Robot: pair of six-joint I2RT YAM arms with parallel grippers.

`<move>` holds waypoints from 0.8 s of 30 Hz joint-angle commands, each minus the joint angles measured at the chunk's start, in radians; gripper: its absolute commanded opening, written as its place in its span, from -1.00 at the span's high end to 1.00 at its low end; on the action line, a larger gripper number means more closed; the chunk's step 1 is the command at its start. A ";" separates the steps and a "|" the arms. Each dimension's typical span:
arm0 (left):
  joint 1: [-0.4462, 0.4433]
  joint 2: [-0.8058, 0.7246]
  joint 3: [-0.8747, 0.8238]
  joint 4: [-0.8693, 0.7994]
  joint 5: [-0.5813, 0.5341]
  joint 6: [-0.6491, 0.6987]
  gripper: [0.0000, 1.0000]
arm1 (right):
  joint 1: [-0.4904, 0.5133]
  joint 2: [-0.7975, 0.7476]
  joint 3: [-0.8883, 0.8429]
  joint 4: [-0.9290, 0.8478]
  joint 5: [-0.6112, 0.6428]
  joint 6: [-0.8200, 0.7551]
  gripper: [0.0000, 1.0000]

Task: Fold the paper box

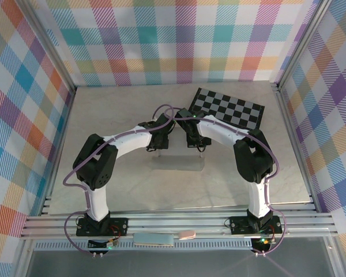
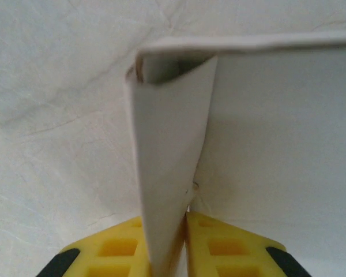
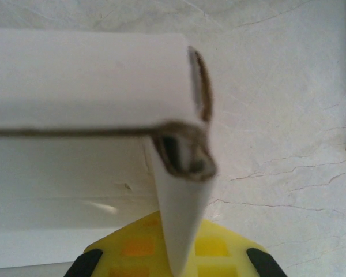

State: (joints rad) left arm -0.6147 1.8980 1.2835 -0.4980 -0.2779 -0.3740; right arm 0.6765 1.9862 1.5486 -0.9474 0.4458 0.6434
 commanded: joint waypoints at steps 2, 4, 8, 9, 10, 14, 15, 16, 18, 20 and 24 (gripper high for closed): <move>0.026 0.033 -0.016 -0.062 -0.013 0.009 0.70 | 0.001 0.007 -0.019 -0.057 0.019 0.003 1.00; 0.027 0.034 -0.009 -0.066 -0.018 0.015 0.81 | 0.001 0.005 -0.020 -0.059 0.020 0.003 1.00; 0.025 0.033 0.006 -0.097 -0.067 0.012 1.00 | 0.002 0.002 -0.019 -0.058 0.024 0.005 1.00; 0.023 0.032 0.009 -0.109 -0.088 0.007 1.00 | 0.002 0.000 -0.020 -0.059 0.025 0.006 1.00; 0.021 0.033 0.010 -0.123 -0.108 0.001 1.00 | 0.001 -0.002 -0.022 -0.059 0.026 0.008 1.00; 0.003 0.025 -0.002 -0.154 -0.191 -0.032 1.00 | 0.001 -0.010 -0.032 -0.052 0.034 0.014 1.00; 0.001 0.017 -0.012 -0.153 -0.204 -0.046 1.00 | 0.003 -0.013 -0.036 -0.049 0.034 0.014 1.00; 0.000 0.009 -0.024 -0.149 -0.212 -0.057 1.00 | 0.004 -0.014 -0.039 -0.045 0.033 0.015 1.00; -0.001 -0.005 -0.039 -0.136 -0.216 -0.063 1.00 | 0.006 -0.019 -0.047 -0.038 0.029 0.013 1.00; -0.002 -0.010 -0.045 -0.125 -0.214 -0.059 1.00 | 0.009 -0.020 -0.052 -0.036 0.029 0.014 1.00; 0.002 -0.015 -0.036 -0.106 -0.185 -0.045 1.00 | 0.011 -0.024 -0.058 -0.025 0.026 0.010 1.00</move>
State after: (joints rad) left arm -0.6289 1.8946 1.2724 -0.5220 -0.3687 -0.4168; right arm 0.6868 1.9862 1.5143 -0.8856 0.4011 0.6437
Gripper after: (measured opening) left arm 0.050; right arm 0.052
